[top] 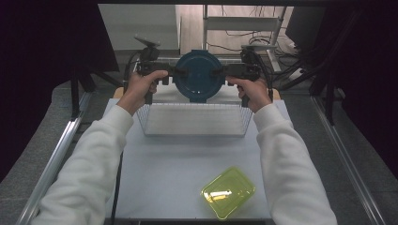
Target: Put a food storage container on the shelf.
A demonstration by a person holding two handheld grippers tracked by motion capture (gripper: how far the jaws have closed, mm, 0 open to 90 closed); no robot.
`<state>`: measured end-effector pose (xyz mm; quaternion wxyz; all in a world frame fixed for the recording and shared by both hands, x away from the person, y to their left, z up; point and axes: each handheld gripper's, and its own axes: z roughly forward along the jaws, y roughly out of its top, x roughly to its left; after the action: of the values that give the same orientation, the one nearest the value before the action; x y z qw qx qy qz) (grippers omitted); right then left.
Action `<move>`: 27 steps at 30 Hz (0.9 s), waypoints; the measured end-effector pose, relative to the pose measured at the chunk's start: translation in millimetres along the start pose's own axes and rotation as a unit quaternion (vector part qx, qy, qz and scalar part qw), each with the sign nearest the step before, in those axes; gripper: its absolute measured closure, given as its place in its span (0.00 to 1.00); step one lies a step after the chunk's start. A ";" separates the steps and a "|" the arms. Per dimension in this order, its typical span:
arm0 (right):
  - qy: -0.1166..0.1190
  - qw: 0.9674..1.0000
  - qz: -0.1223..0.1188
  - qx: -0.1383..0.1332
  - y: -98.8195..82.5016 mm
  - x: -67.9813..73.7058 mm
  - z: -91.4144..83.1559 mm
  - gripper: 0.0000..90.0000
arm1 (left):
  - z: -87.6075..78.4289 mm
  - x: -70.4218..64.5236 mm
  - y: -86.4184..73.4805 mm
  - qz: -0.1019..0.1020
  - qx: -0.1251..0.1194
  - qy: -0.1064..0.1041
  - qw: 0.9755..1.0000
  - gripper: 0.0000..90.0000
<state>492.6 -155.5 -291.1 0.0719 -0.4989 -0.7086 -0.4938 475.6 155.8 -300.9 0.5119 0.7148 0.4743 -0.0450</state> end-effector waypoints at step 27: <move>0.007 0.995 0.103 0.004 13.2 -29.8 19.2 0.39 | 26.8 39.2 14.0 -0.129 -0.015 -0.036 0.991 0.43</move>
<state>525.0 -159.5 -310.1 0.1294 -0.5653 -0.6550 -0.4843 518.4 159.4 -325.5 0.5296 0.6375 0.5445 -0.1291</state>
